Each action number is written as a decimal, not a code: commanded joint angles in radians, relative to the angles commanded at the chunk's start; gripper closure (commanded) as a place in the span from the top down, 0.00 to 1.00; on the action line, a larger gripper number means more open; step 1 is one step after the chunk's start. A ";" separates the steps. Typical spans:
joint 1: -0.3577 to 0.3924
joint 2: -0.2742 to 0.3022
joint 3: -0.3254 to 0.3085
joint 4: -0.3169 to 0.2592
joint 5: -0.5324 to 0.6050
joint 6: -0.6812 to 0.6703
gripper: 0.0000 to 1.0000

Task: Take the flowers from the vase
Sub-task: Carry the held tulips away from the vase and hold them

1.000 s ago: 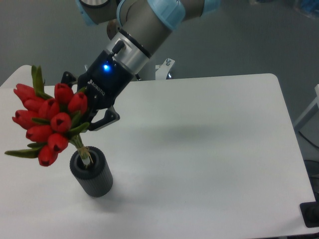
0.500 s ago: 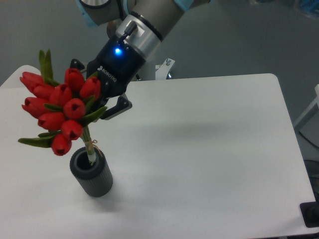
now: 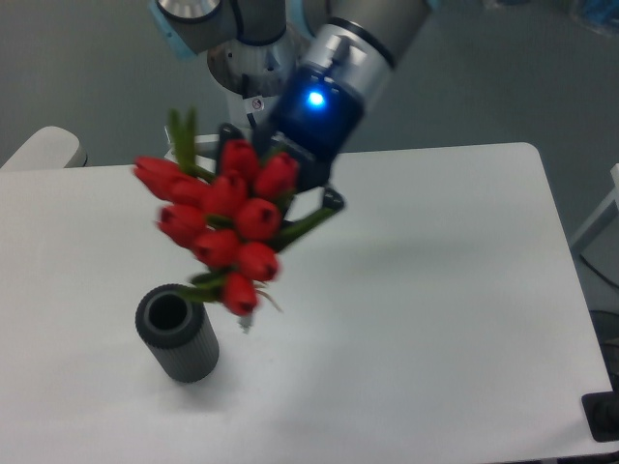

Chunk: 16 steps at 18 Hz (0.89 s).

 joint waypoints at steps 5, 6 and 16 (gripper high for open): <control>0.060 -0.061 0.019 -0.002 0.014 0.115 0.40; 0.069 -0.074 0.019 -0.002 0.014 0.147 0.40; 0.094 -0.167 0.048 -0.002 0.023 0.285 0.40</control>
